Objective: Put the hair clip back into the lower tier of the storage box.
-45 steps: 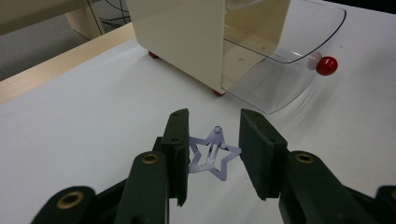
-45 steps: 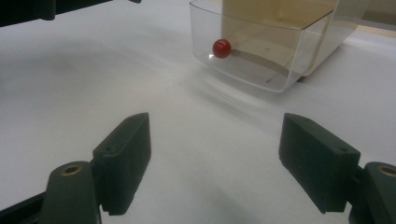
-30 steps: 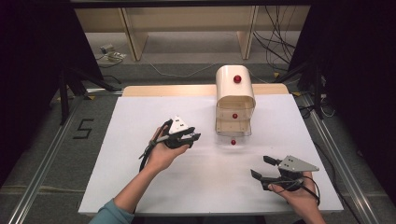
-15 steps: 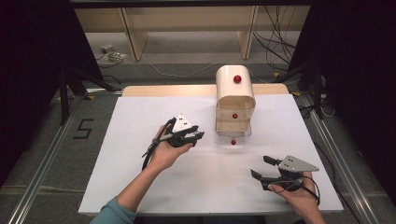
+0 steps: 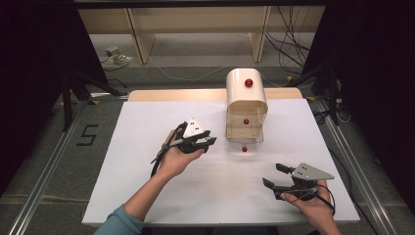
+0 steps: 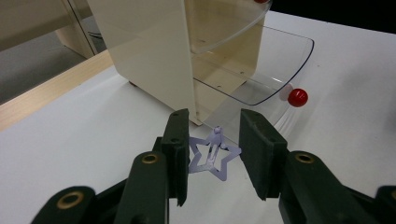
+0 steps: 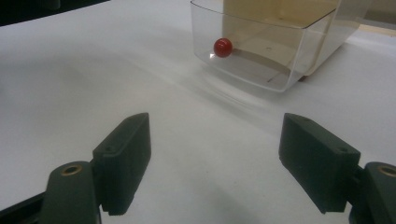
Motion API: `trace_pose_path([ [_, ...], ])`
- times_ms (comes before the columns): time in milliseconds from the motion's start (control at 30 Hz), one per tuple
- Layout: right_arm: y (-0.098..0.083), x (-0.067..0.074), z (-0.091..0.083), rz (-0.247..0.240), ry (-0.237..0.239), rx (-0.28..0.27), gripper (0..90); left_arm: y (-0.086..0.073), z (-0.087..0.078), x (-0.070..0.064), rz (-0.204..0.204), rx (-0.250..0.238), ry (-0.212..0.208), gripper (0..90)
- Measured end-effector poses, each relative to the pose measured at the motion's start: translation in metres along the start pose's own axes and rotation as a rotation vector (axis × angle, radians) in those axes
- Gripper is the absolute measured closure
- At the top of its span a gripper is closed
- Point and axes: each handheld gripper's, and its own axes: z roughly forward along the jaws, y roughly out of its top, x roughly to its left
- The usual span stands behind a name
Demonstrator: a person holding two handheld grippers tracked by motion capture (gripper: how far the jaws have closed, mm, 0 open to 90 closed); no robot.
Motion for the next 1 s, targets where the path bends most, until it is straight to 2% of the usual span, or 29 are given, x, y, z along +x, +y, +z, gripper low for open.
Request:
trace_pose_path([
  [1000, 0.0, 0.0, 0.0, -0.002, 0.003, 0.001, 25.6, 0.021, 0.011, -0.014, 0.019, -0.027, -0.039, 64.0],
])
